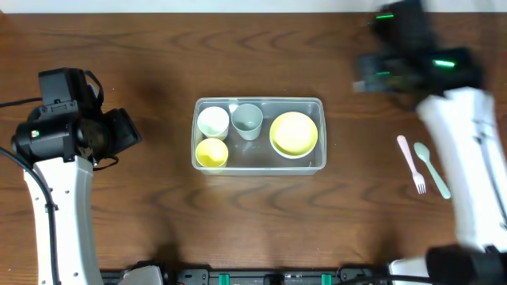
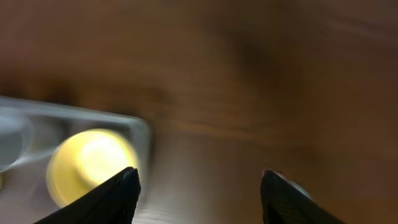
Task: Pack container
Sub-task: 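Move the right gripper to the white fork and grasp its handle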
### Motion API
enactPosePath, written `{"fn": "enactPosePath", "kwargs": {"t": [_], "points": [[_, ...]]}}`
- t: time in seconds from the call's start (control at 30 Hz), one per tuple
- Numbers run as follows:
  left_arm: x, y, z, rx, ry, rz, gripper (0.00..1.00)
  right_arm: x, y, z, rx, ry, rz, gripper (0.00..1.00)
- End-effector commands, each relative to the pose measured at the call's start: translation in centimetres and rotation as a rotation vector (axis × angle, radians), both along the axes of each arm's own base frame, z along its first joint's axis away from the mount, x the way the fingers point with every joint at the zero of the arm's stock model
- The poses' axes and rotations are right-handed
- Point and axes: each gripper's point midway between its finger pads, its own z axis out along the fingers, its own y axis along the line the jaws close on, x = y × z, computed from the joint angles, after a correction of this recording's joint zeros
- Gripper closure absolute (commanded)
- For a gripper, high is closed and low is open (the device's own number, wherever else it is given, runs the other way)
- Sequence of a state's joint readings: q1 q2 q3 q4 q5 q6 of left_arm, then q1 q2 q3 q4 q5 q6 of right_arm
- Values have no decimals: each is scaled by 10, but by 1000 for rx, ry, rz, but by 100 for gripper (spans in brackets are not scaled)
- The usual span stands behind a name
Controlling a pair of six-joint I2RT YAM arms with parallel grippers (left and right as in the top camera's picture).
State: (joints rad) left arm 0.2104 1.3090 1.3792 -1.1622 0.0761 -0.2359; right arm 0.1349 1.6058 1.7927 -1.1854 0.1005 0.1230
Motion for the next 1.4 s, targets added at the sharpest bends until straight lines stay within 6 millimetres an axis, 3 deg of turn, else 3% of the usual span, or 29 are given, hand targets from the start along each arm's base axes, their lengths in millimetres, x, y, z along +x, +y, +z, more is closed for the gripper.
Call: {"fn": "enactPosePath", "kwargs": {"t": [0.0,0.13,0.3,0.43,0.57,0.63,0.7,0.73,0.9,1.13,1.23,1.37], "points": [[-1,1,0,-3,1,8,32,-24,-53,17,83,-3,-172,36],[-1,1,0,-3,1,8,32,-55,-100,11,160,54,-306,36],[-1,1,0,-3,1,8,32,-95,-113,-2,222,101,-385,37],[-1,1,0,-3,1,8,32,-133,-95,-21,233,139,-361,36],[-1,1,0,-3,1,8,32,-176,-60,-47,265,193,-216,34],[-1,1,0,-3,1,8,32,-194,-45,-60,298,219,-164,28],[-1,1,0,-4,1,8,32,-203,-34,-71,345,219,-142,13],[-1,1,0,-4,1,8,32,-204,-32,-74,354,214,-138,1],[-1,1,0,-4,0,7,32,-191,-42,-78,337,145,-190,1],[-1,1,0,-4,0,8,32,-132,-105,-58,67,-82,-271,1],[-1,1,0,-4,1,8,32,-123,-112,-75,-13,-12,-178,1],[-1,1,0,-4,1,8,32,-121,-115,-119,-39,181,-62,1]]}}
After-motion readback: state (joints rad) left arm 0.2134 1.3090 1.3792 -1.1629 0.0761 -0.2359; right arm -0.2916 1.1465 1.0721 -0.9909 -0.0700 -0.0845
